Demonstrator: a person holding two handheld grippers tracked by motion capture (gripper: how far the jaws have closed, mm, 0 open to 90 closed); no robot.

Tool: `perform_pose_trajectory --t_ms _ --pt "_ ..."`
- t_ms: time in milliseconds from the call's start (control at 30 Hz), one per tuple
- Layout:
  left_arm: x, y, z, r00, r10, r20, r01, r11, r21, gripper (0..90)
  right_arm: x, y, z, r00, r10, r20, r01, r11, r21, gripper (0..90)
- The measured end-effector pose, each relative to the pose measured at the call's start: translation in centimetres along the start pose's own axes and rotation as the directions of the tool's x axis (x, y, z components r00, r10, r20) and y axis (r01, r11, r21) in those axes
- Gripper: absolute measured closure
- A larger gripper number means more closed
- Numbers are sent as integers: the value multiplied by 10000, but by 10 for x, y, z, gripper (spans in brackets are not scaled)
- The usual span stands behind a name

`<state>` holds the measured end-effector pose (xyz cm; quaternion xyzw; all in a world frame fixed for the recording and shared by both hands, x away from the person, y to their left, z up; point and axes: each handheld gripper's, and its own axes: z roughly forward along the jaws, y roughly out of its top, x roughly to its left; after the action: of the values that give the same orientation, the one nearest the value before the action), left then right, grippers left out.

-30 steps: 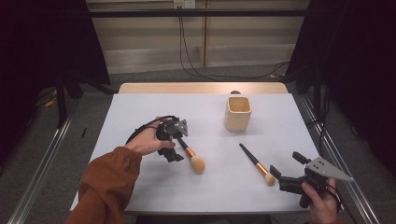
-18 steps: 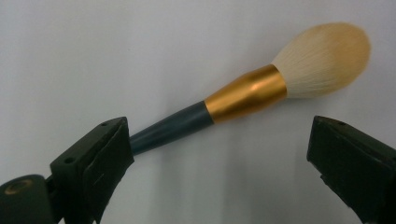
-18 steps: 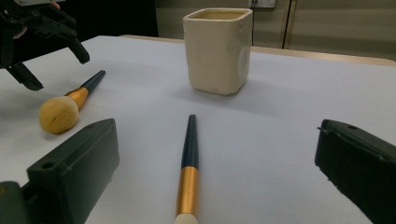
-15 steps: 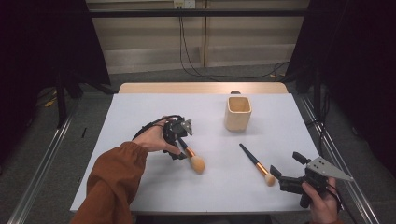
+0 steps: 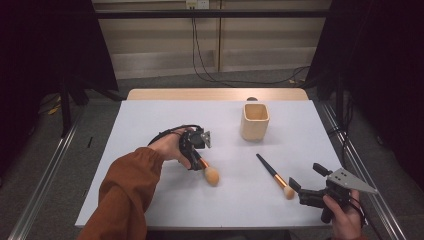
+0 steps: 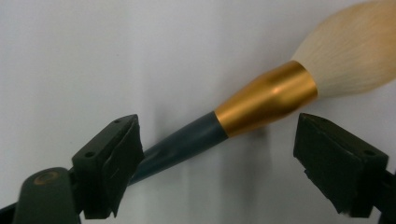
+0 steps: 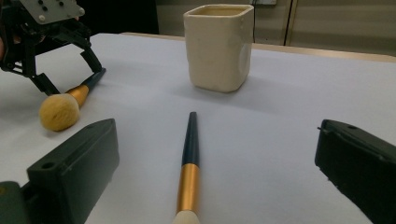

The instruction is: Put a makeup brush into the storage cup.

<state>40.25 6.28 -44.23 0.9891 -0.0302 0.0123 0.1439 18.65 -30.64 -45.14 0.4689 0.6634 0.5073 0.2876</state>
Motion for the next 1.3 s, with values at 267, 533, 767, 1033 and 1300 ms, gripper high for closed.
perform_pose_trajectory --t_ms 267,533,767,1033,1300 --pt "-3 4 10 9988 484 113 -485 9988 114 204 0 0 0 10000 -32 -32 32 10000 32 0" --pt "0 5 12 9988 346 338 -358 9987 354 237 0 -1 0 10000 -57 -44 58 10000 73 0" --pt "4 3 12 9959 98 895 -130 9993 355 335 1 -1 0 10000 -43 -57 44 9999 128 0" --pt "0 7 11 9962 -18 875 -31 9984 561 417 1 -1 1 9999 -91 -60 92 9998 186 0" --pt "0 9 10 9952 -99 978 16 9964 852 473 0 -2 0 10000 -41 -16 41 9998 195 0"
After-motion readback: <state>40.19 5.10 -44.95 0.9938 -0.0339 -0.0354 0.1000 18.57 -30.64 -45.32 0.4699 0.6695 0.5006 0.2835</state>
